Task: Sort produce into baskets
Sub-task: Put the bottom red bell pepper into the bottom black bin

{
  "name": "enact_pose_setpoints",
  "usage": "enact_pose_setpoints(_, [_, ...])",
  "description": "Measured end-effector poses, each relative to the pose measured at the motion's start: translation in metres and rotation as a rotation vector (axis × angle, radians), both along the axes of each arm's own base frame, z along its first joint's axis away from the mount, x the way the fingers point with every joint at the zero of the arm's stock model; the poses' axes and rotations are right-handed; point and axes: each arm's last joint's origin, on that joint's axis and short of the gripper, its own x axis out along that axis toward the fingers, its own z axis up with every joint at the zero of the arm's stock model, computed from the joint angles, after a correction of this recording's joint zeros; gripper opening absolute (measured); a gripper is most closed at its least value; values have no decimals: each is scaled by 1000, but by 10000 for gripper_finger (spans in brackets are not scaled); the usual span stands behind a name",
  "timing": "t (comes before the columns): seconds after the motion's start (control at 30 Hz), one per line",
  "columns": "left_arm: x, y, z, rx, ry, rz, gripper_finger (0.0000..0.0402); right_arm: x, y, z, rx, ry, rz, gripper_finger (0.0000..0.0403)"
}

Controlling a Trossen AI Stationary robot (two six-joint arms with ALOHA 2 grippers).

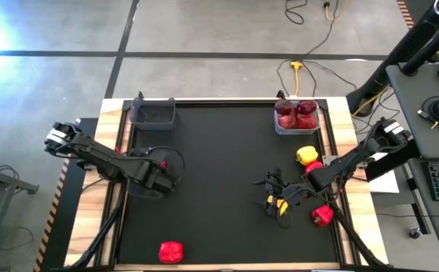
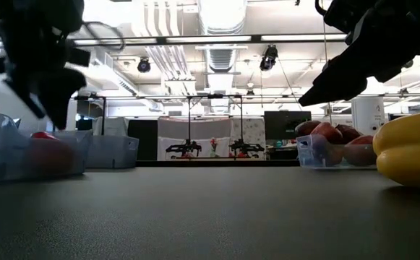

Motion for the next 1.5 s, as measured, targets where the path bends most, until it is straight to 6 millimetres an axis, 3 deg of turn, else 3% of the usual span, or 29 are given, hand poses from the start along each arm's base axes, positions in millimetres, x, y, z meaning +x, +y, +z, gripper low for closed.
enact_pose_setpoints(0.2, [24, -19, 56, -120, -110, -160, 361, 0, 0, 0, -5, 1, 3, 325])
enact_pose_setpoints(0.3, [33, -41, 82, -230, -179, -308, 361, 0, 0, 0, -6, 1, 3, 325])
enact_pose_setpoints(0.4, [36, -70, 93, -276, -225, -422, 362, 0, 0, 0, -6, 2, 3, 325])
enact_pose_setpoints(0.5, [36, -100, 87, -308, -228, -494, 362, -1, 0, -1, -6, 12, 0, 325])
enact_pose_setpoints(0.77, [46, -170, 39, -392, -226, -595, 362, -1, -1, -2, -41, 14, 17, 325])
enact_pose_setpoints(0.9, [56, -187, 32, -399, -231, -623, 362, 3, -4, 2, -101, -20, 47, 325])
enact_pose_setpoints(1.23, [67, -239, 46, -380, -117, -712, 362, 16, -26, 9, -218, -73, 31, 325])
enact_pose_setpoints(1.5, [78, -263, 22, -426, 113, -650, 366, 22, -42, 9, -179, -68, 81, 325])
